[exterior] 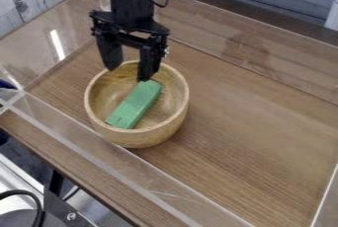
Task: Remove the green block from inside the brown bowl and put it on the table
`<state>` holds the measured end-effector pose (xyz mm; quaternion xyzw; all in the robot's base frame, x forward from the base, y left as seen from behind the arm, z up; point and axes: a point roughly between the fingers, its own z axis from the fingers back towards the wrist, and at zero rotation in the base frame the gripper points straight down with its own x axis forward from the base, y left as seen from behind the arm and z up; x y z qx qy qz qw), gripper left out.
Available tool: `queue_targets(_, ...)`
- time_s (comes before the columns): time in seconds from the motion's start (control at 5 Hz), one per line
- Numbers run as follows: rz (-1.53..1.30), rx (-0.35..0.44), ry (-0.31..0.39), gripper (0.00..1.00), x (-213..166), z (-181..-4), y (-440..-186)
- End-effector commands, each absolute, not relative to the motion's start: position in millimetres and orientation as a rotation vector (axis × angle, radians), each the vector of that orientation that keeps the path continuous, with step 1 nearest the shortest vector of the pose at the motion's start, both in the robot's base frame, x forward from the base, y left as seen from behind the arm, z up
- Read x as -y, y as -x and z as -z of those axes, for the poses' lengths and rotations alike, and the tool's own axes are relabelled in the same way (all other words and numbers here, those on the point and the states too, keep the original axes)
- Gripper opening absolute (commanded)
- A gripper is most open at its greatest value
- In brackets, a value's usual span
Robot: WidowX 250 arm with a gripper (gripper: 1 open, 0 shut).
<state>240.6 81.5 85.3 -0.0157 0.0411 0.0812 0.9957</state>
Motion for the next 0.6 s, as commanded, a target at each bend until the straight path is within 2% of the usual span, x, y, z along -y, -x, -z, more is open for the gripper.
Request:
queue_targets(0.0,-0.183,-0.041,0.032,1.0,-84.2,-92.1,-246.5)
queue_targets(0.4,-0.207,-0.03,0.039,1.0,-86.5,-93.2,-249.9)
